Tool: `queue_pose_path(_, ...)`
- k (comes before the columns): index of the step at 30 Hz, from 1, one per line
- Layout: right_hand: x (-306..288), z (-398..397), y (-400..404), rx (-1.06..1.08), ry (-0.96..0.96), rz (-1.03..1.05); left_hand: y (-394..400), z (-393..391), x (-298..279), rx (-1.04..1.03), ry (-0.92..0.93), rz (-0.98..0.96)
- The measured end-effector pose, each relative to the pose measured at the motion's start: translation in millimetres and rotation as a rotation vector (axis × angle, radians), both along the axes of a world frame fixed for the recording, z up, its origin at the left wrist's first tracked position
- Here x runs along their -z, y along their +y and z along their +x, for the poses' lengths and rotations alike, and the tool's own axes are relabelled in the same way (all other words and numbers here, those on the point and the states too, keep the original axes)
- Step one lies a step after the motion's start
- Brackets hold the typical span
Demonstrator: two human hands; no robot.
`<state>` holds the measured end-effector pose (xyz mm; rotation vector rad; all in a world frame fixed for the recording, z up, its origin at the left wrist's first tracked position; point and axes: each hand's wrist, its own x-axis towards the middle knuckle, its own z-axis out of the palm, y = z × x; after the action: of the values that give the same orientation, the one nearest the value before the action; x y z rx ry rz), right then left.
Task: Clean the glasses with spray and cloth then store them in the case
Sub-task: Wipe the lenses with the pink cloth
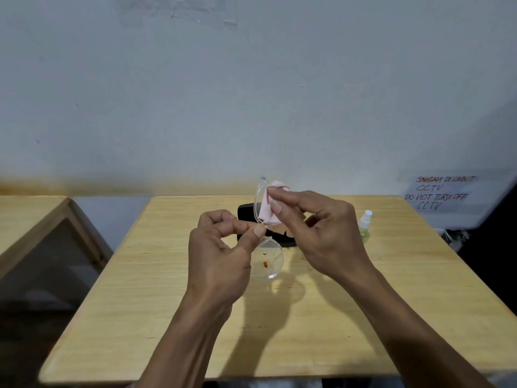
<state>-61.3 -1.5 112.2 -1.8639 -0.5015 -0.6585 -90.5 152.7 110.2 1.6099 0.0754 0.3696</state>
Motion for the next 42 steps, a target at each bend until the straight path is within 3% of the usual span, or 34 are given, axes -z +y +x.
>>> queue_pose_path(3, 3.8, -0.2, 7.1, 0.026, -0.065, -0.033, -2.5, -2.0, -0.6, -0.031, -0.026, 0.035)
queue_pose_path(7, 5.6, -2.6, 7.0, -0.038, 0.015, 0.042, -3.4, -3.0, 0.3, -0.064, -0.013, -0.011)
queue_pose_path(15, 8.1, 1.5, 4.1, 0.19, -0.302, -0.326, -2.3, -5.8, -5.5, -0.077, -0.051, 0.074)
queue_pose_path(18, 8.8, 1.1, 2.9, 0.209, -0.35, -0.363, -0.9, -6.1, -4.4, -0.084, -0.049, 0.071)
queue_pose_path(20, 4.1, 0.1, 2.1, 0.152, -0.277, -0.225, 0.0, -6.7, -3.9, -0.062, -0.049, 0.095)
queue_pose_path(24, -6.0, -2.7, 6.9, -0.095, 0.128, 0.257, -4.2, -7.5, -6.1, -0.03, -0.047, 0.102)
queue_pose_path(27, -7.4, -4.4, 11.8, -0.185, 0.232, 0.397, -4.1, -5.9, -6.1, -0.021, -0.043, 0.082)
queue_pose_path(35, -14.6, -5.8, 9.1, -0.257, 0.33, 0.458, -3.9, -6.1, -4.6, -0.013, -0.059, 0.069)
queue_pose_path(42, -8.9, -5.9, -2.2, -0.205, 0.271, 0.265, -3.9, -6.9, -4.1, -0.044, -0.066, 0.064)
